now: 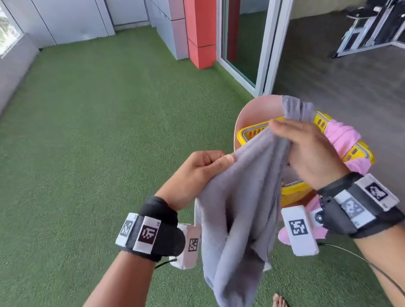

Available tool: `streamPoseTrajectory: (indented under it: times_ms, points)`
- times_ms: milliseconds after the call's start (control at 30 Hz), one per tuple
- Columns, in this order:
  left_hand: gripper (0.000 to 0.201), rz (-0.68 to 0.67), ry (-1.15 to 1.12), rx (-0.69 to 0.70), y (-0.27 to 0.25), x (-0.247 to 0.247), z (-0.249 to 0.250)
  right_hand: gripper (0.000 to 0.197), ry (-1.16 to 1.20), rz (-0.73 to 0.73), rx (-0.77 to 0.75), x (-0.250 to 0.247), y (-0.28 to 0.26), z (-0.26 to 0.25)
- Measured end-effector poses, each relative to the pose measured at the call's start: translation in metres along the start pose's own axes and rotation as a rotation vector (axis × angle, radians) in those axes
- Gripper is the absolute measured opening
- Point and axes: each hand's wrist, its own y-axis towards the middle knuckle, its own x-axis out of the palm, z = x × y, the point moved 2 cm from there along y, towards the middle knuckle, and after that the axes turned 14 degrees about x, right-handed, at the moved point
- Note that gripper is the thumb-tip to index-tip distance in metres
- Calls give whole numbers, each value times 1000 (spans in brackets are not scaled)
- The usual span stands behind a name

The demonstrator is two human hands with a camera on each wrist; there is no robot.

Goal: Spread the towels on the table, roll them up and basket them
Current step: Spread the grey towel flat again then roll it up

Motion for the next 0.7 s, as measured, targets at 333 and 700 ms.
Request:
streamPoseTrajectory:
  times_ms: [333,700]
  points:
    - [54,22,48,-24,3,-3,0,38,-177,-74,-4,8,-3,10]
    - [46,66,139,-4,7,0,3,17,-96,-167,89,15,-5,27]
